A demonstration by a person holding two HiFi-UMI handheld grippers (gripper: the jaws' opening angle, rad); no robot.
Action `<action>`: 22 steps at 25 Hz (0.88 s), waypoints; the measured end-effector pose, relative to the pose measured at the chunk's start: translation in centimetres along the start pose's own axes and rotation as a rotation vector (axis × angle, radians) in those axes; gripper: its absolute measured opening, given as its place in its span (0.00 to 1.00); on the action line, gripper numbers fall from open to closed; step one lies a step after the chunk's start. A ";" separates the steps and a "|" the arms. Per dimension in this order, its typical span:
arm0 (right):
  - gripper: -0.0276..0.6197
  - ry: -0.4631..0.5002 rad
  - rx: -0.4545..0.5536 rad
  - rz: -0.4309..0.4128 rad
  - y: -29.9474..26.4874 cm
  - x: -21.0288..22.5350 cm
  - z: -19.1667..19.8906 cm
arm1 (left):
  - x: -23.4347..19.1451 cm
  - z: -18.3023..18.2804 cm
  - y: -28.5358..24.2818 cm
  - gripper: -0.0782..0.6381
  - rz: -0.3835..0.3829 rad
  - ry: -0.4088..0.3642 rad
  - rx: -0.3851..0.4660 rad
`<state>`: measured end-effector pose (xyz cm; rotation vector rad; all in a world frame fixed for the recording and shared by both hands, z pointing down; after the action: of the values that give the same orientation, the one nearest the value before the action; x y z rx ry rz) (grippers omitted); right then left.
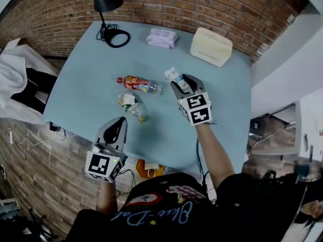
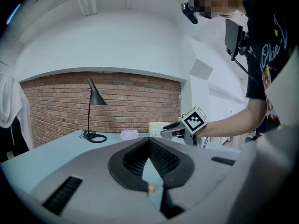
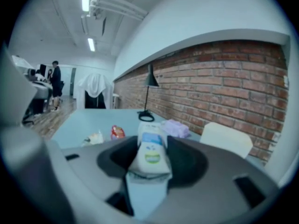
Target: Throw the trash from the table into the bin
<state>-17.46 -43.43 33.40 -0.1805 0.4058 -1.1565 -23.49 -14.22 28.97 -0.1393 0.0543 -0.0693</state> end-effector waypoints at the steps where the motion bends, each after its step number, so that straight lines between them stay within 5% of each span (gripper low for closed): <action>1: 0.36 -0.002 0.013 0.002 0.9 -0.3 -0.2 | 0.2 0.0 0.3 0.12 0.010 -0.010 0.012; 22: 0.36 -0.097 0.192 0.071 18.0 -5.8 -1.3 | 7.0 0.7 5.8 0.12 0.159 -0.036 0.041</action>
<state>-4.69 -30.89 27.27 -0.0534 0.2123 -1.1053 -16.08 -8.88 28.49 -0.0947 0.0277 0.0906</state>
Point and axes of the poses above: the fingertips, and each gripper's own axes: y backward along the fingers, x to its right, z out of its underside, the point moved 7 cm from there along y, backward along the fingers, and after that the axes turned 10 degrees about z, right-handed, at the moved point
